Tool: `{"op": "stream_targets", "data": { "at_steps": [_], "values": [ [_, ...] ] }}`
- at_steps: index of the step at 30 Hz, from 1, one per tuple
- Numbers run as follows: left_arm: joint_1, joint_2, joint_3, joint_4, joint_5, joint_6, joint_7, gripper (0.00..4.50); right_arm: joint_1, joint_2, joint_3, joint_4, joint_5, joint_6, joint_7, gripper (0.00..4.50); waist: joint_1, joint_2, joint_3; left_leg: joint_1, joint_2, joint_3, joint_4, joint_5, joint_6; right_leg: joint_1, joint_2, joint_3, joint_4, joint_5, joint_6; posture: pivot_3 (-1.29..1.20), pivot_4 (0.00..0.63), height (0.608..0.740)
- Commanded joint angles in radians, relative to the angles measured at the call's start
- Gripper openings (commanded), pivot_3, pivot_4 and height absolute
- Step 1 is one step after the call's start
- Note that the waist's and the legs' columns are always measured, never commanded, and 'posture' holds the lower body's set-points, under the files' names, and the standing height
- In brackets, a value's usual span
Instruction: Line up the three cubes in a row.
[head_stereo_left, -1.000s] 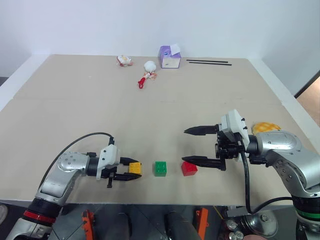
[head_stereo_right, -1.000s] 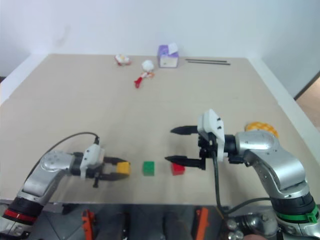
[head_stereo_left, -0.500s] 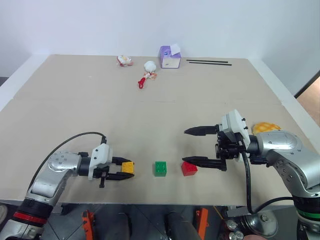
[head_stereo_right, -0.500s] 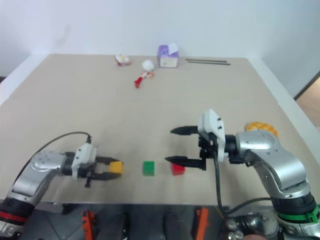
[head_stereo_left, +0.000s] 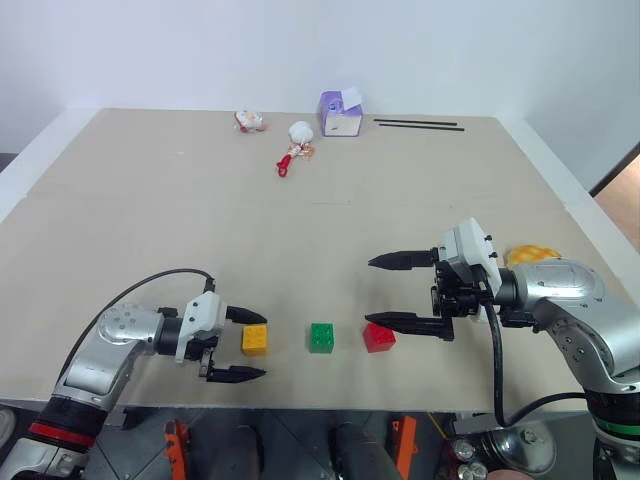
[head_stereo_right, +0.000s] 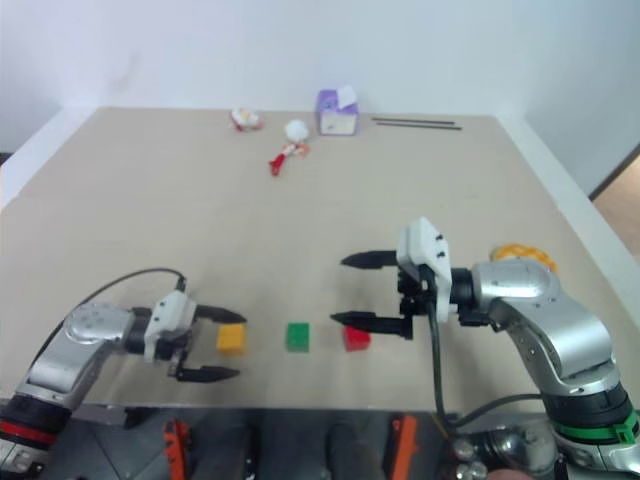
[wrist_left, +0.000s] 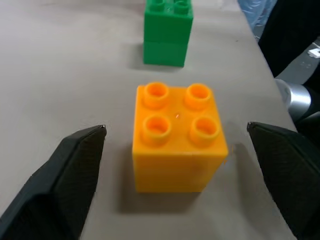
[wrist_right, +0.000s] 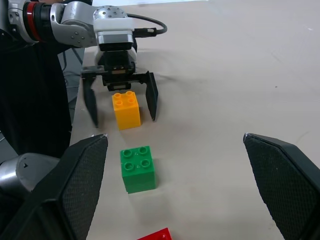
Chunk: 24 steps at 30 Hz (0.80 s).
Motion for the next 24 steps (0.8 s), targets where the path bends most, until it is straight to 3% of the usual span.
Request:
{"op": "stream_targets", "data": {
  "at_steps": [1,5,7,10,14,17,20,24],
  "values": [
    [-0.024,0.011,0.033,-0.096,-0.063,0.054,0.001,4.48,-0.01,0.0,-0.017,-0.006,0.01,-0.013,0.005,4.5,0.0,0.0,0.0,0.0,0.0,0.0,0.0,0.0,0.0,0.0,0.0,0.0,0.0,0.0,0.0,0.0,0.15,0.74],
    [-0.071,0.012,0.121,-0.22,-0.241,0.272,0.097,4.48,0.007,0.005,-0.052,-0.012,0.053,0.01,-0.005,4.5,0.0,-0.001,0.0,0.0,0.0,0.0,0.0,0.0,0.0,0.0,0.0,0.0,0.0,0.0,0.0,0.0,0.15,0.74],
    [-0.126,-0.008,0.197,-0.235,-0.353,0.407,0.217,4.48,0.019,0.022,-0.091,-0.012,0.098,0.034,-0.035,4.5,0.0,-0.001,0.0,0.0,0.0,-0.001,0.0,0.0,0.0,0.0,0.0,-0.001,0.0,0.0,0.0,0.0,0.15,0.74],
    [-0.202,-0.088,0.299,-0.199,-0.401,0.488,0.462,4.48,0.034,0.076,-0.134,0.01,0.102,0.029,-0.128,4.5,0.001,-0.001,0.0,0.0,0.0,-0.003,0.002,0.0,0.0,0.003,0.001,-0.002,0.0,0.001,0.001,0.0,0.15,0.74],
    [-0.196,-0.211,0.317,-0.157,-0.188,0.363,0.753,4.48,0.035,0.24,-0.136,0.086,-0.036,-0.057,-0.377,4.5,-0.001,-0.002,0.0,0.003,-0.001,-0.002,0.003,0.0,0.0,0.006,0.001,-0.001,0.0,0.002,0.004,0.0,0.15,0.74],
    [-0.172,-0.34,0.327,-0.114,-0.014,0.255,1.03,4.48,0.048,0.432,-0.138,0.163,-0.191,-0.167,-0.655,4.5,0.0,-0.002,-0.001,0.003,-0.001,-0.002,0.003,0.001,0.0,0.006,0.001,0.001,0.0,0.005,0.007,0.0,0.15,0.74],
    [-0.142,-0.413,0.325,-0.06,0.097,0.162,1.162,4.48,0.057,0.56,-0.16,0.211,-0.305,-0.274,-0.839,4.5,0.002,-0.002,-0.001,0.002,-0.001,-0.002,0.002,0.002,-0.001,0.004,0.002,0.001,0.0,0.006,0.007,0.0,0.15,0.74],
    [-0.137,-0.46,0.328,0.003,0.152,0.097,1.235,4.48,0.05,0.618,-0.193,0.288,-0.373,-0.36,-0.952,4.5,0.002,-0.002,-0.001,0.0,-0.002,-0.002,0.001,0.003,-0.003,0.002,0.001,0.002,0.0,0.006,0.008,0.0,0.15,0.74]
  ]
}}
